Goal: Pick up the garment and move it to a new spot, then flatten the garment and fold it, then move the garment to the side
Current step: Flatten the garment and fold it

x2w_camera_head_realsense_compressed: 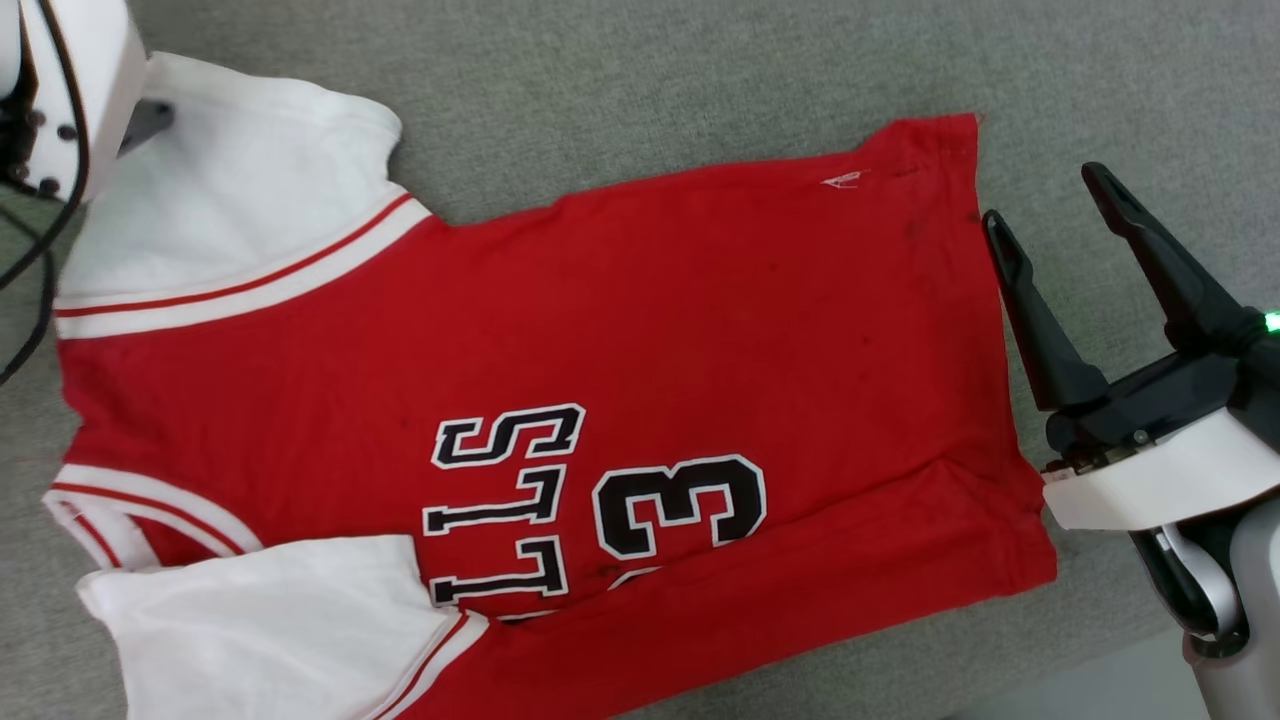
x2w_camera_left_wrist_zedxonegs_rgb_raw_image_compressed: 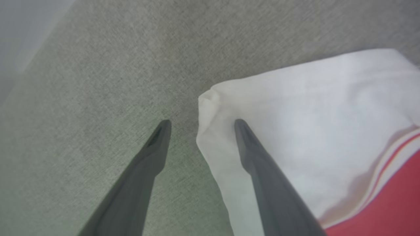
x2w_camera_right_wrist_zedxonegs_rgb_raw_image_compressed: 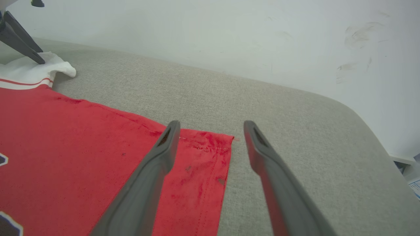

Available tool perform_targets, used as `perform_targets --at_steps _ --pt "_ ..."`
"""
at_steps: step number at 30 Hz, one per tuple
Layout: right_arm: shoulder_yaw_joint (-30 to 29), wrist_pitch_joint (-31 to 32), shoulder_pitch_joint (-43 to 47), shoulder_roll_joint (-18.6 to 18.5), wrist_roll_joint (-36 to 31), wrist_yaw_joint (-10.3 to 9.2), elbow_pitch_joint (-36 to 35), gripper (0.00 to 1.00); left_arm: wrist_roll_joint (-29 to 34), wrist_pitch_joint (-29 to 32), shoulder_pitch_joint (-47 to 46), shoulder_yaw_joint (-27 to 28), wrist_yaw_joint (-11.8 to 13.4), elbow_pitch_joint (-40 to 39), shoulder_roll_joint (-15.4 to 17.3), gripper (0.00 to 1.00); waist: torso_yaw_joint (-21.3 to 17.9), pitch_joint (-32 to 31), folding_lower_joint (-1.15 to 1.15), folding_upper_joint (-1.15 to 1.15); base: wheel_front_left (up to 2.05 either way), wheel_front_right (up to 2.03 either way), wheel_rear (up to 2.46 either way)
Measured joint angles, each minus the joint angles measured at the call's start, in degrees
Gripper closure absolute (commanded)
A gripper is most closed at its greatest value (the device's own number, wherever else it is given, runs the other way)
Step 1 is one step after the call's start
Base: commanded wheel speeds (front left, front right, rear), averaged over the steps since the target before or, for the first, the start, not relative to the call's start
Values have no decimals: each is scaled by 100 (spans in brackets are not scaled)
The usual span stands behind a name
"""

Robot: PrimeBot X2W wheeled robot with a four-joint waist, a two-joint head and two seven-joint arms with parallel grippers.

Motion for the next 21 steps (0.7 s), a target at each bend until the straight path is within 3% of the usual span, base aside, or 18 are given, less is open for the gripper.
perform_targets --at_steps 6,7,8,15,21 --pt "82 -102 -84 19 20 0 207 0 137 226 -22 -246 -64 91 87 0 -174 213 -1 0 0 0 0" --pt "76 -120 -86 13 41 0 240 0 89 249 -13 -248 -81 90 102 83 -182 215 -1 0 0 0 0" --pt "69 -127 -103 10 45 0 266 0 65 240 -8 -255 -88 83 113 100 -185 206 -1 0 0 0 0" --pt "-157 15 -454 -275 15 0 269 0 19 -84 125 -349 -143 38 10 100 -81 -30 0 0 0 0 0" --pt "316 1287 -1317 -1249 300 0 250 0 -5 -497 190 -411 -163 -136 -138 100 146 -315 -1 0 0 0 0"
